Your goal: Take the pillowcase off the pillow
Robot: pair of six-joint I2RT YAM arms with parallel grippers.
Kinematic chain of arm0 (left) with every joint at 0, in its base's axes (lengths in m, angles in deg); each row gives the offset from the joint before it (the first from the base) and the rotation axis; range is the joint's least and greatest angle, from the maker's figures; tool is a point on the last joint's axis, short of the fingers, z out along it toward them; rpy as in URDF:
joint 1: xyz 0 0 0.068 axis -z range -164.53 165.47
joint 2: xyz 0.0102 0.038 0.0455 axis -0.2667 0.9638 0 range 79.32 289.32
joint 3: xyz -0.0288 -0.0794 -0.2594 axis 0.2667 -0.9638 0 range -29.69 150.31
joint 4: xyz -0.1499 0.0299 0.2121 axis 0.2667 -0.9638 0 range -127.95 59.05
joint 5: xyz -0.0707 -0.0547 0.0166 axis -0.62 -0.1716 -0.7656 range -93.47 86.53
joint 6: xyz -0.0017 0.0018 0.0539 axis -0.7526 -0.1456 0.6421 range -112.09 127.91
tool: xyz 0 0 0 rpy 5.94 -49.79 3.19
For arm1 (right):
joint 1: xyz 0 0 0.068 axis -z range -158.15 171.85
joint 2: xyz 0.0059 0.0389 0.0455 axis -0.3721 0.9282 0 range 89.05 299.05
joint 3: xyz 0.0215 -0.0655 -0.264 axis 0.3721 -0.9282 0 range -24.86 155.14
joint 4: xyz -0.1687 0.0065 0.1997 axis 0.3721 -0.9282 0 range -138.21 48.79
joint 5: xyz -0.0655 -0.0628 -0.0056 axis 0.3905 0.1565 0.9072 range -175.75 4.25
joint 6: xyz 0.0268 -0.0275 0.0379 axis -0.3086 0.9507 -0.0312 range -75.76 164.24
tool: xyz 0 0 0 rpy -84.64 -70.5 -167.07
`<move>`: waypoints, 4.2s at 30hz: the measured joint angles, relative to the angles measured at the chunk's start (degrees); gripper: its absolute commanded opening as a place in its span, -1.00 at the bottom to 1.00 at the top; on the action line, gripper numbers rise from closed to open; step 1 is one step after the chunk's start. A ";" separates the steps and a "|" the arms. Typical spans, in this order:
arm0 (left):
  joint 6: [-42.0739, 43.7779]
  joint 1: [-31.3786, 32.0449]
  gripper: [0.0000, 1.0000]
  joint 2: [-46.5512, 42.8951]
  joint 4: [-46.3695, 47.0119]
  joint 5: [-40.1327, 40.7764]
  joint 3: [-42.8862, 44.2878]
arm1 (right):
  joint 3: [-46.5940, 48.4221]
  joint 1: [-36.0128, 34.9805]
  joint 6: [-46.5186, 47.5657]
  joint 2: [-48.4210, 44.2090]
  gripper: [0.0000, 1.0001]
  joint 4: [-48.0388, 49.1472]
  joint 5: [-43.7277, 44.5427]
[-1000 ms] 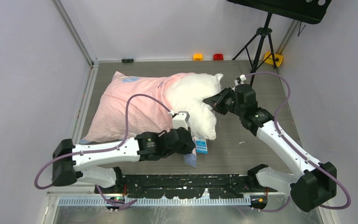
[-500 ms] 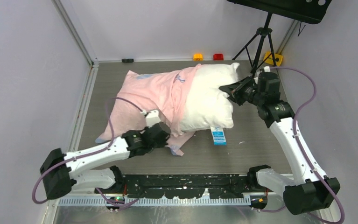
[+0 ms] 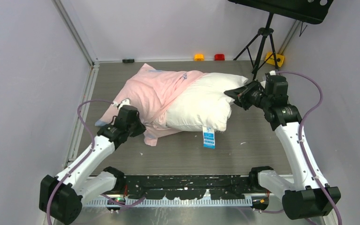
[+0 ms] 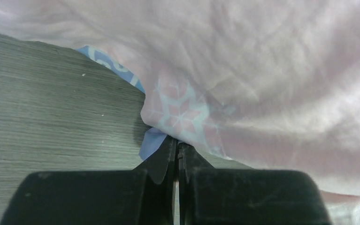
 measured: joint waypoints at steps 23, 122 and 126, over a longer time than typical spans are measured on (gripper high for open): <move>19.96 32.35 0.99 12.92 -25.97 -0.98 48.17 | -3.56 -26.29 9.57 12.90 0.62 14.25 -4.52; 28.48 39.23 -1.00 -3.96 -36.74 -7.32 61.96 | -0.61 -18.18 26.71 40.85 -0.99 30.10 3.43; 27.47 39.23 -1.00 -3.50 -35.06 -8.22 61.18 | 0.35 -18.18 27.15 40.79 -0.99 26.62 7.13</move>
